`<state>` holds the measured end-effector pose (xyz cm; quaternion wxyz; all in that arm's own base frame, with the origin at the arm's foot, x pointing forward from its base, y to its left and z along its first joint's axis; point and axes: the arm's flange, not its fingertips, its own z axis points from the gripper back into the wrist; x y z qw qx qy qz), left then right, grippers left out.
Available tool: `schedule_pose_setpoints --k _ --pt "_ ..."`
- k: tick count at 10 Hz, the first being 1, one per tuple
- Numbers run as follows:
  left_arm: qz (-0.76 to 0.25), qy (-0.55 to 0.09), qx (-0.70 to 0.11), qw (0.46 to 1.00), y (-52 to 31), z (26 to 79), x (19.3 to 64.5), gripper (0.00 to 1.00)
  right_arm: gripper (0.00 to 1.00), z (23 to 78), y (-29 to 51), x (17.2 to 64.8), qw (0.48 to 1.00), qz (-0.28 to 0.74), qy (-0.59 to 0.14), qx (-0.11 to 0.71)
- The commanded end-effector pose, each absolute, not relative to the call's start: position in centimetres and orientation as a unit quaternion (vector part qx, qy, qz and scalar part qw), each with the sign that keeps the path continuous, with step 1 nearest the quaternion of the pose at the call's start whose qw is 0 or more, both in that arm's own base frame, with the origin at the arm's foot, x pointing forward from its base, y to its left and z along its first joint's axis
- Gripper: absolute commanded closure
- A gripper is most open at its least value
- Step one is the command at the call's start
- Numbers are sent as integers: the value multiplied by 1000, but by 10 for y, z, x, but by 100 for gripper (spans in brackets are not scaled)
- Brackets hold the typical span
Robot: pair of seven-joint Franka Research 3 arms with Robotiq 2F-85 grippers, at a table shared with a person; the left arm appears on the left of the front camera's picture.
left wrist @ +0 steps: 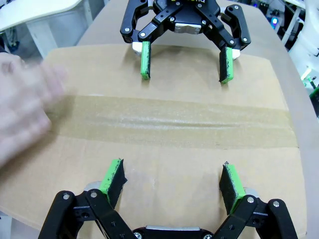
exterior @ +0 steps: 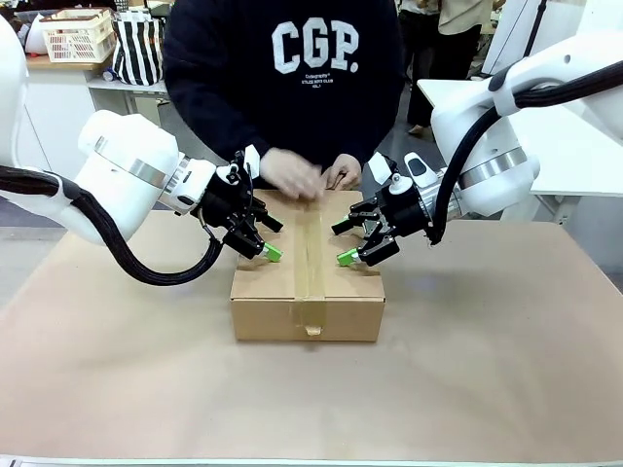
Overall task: Pack the gift set into the box.
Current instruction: Press and hold the closed box until the human finishes sealing it.
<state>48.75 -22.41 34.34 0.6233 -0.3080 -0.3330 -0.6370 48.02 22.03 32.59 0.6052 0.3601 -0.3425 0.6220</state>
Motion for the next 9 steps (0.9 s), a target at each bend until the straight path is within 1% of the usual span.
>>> schedule_pose_setpoints --k 1,9 --pt "-637 -331 -310 623 -224 340 486 0 0 323 220 480 602 626 -344 357" --pt "-637 -331 -310 623 -224 340 486 0 0 323 220 480 602 626 -344 357"
